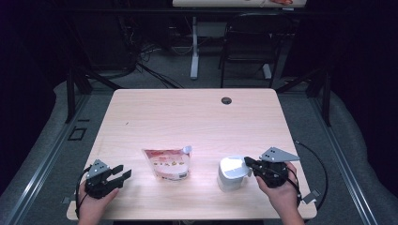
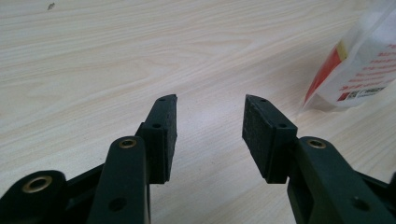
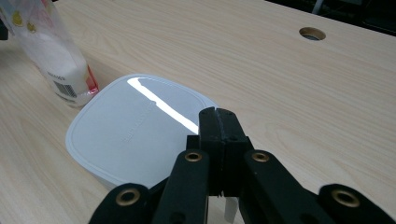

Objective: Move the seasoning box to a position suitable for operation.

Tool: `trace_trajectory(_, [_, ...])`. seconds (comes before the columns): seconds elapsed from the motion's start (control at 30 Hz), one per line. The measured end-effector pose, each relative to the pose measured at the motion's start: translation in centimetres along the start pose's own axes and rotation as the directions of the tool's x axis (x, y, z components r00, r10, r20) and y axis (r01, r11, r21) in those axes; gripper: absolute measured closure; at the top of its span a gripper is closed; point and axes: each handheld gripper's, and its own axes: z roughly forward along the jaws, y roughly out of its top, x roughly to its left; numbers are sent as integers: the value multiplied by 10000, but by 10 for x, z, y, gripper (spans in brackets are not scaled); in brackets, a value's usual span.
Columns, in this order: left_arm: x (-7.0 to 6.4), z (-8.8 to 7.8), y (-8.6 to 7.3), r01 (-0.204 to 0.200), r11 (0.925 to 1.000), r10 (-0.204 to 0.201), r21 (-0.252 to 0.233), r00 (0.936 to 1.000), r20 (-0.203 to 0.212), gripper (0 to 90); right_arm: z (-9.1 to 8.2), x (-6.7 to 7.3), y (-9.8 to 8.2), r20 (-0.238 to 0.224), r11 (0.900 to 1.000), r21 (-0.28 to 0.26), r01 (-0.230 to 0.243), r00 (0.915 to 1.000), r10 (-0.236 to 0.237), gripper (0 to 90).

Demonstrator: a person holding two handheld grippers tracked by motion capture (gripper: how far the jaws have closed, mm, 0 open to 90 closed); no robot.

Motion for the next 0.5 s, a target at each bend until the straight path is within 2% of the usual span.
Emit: trace_trajectory(0.5, [-2, 0, 1, -55, 10000, 55, 41, 9999, 157, 568, 0, -1, -1, -20, 9999, -87, -145, 9999, 145, 900])
